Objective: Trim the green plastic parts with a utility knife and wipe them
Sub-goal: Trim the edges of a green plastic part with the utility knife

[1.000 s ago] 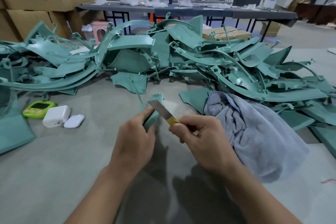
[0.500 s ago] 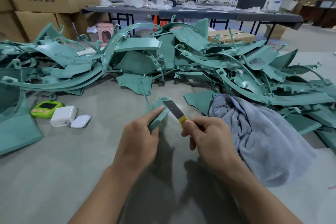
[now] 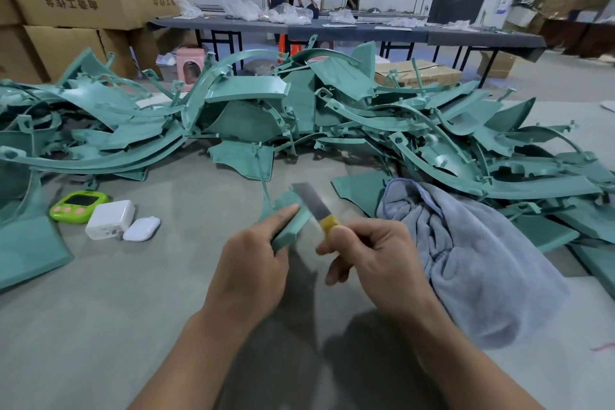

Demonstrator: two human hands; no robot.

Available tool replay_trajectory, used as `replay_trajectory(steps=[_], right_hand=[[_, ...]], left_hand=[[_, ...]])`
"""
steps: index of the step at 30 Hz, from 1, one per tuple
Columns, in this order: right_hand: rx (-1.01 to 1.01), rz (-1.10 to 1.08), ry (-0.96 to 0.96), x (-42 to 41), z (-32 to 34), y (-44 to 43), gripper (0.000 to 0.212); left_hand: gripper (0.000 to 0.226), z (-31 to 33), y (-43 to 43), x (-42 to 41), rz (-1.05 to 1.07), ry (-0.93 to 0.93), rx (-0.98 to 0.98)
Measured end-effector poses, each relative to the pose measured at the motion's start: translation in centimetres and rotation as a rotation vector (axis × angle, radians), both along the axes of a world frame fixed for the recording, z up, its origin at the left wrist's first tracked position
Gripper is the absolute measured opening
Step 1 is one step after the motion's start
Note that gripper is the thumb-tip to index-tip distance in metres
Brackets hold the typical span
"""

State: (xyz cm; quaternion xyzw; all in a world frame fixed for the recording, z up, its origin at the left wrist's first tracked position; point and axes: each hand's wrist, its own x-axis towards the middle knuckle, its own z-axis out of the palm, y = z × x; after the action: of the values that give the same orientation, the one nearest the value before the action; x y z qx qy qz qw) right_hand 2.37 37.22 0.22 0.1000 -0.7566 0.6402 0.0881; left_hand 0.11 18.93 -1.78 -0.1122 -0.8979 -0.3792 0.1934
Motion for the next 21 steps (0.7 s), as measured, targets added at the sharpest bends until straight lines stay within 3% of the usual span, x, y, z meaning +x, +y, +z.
replay_trajectory(steps=[2,6,8,11,13,15,18,21], right_hand=[[0.049,0.087,-0.014,0.3,0.1,-0.7,0.027],[0.121,-0.191,-0.138,-0.6,-0.3,-0.1,0.035],[-0.069,-0.183,-0.216,-0.9,0.0,0.4,0.032],[-0.482,0.045,-0.421,-0.7,0.4,0.7,0.026],[-0.491,0.204,-0.497,-0.4,0.3,0.7,0.024],[-0.493,0.203,-0.495,-0.4,0.4,0.5,0.021],[-0.579,0.004,-0.495,-0.9,1.0,0.7,0.019],[-0.791,-0.059,-0.531,-1.4,1.6,2.1,0.016]], left_hand=[[0.038,-0.1,0.1,0.1,0.01,0.002,-0.009],[0.053,0.0,-0.1,0.0,0.007,0.022,0.015],[0.059,-0.1,-0.1,0.2,-0.014,-0.001,-0.046],[0.067,-0.2,0.7,0.5,-0.032,0.02,-0.213],[0.063,-0.1,0.9,0.4,-0.065,0.097,-0.321],[0.054,0.2,0.8,0.2,-0.085,0.244,-0.345],[0.057,0.5,0.2,0.3,0.005,0.409,-0.239],[0.088,1.4,-0.5,0.7,0.144,0.264,0.083]])
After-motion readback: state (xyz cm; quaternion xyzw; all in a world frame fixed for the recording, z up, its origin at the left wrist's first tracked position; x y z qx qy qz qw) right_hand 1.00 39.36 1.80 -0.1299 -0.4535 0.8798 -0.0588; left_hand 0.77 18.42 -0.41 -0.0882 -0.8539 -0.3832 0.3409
